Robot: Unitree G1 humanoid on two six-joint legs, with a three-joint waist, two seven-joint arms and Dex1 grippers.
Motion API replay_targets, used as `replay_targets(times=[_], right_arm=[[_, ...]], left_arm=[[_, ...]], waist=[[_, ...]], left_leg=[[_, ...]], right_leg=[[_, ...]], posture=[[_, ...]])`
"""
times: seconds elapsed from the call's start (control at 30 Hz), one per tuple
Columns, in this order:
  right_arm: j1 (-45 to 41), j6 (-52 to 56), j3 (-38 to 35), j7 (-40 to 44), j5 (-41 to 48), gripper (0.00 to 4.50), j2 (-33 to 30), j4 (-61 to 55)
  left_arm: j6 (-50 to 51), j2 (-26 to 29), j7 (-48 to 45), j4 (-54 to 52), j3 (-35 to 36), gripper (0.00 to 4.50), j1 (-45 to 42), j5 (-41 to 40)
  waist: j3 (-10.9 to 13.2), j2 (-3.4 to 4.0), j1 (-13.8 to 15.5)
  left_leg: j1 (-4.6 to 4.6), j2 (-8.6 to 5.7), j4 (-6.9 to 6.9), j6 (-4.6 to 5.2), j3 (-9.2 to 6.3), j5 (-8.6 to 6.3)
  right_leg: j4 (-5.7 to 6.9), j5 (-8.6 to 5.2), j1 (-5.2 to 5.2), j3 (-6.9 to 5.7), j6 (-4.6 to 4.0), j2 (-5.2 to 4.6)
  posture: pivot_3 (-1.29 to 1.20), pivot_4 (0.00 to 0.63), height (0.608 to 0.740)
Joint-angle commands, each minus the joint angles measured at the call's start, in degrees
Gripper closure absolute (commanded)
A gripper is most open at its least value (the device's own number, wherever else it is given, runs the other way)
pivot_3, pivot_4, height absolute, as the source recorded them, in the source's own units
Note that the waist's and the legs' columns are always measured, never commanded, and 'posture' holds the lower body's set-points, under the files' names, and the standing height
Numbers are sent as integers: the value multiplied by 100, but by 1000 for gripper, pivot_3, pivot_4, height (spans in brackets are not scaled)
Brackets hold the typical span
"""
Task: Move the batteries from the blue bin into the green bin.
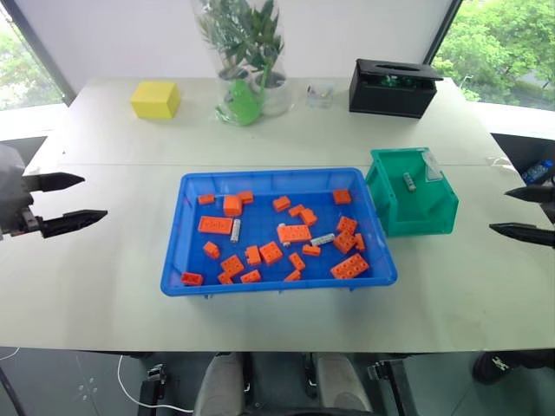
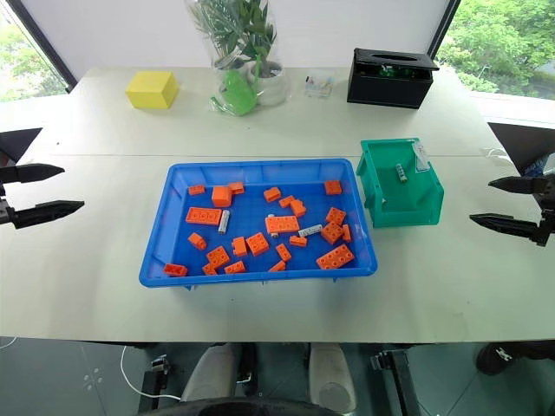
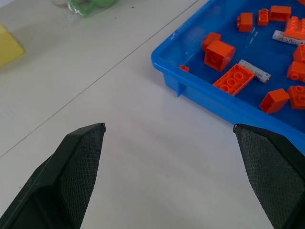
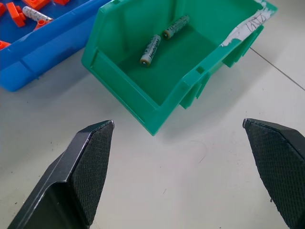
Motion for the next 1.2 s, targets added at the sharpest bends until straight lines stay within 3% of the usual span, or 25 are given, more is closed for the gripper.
replay_targets(times=[0.03,0.83,1.07,1.2], right_arm=[[-85,-53,-121,-20,35,32,-65,-37],[-241,76,-96,-223,17,32,-66,-105],[-1754,792,422,-308,62,32,267,-793],[-2401,1762,949,-411,358,32,904,-2208]], left_arm=[[-93,26,0,-111,236,0,10,-53],[180,-60,8,-223,65,0,-218,-172],[964,-272,-19,-2351,328,0,641,-970],[1198,-373,82,-3115,92,0,727,-1243]], waist=[[0,0,0],[0,0,0],[8,7,-112],[8,7,-155]], left_leg=[[0,0,0,0,0,0],[0,-5,4,0,4,1],[5,1,9,0,-5,0],[9,-2,9,-1,-13,1]], right_leg=[[0,0,0,0,0,0],[4,1,1,0,1,1],[20,1,-7,18,1,2],[50,1,-16,15,2,6]], posture=[[0,150,736],[0,150,736],[0,150,736],[0,150,736]])
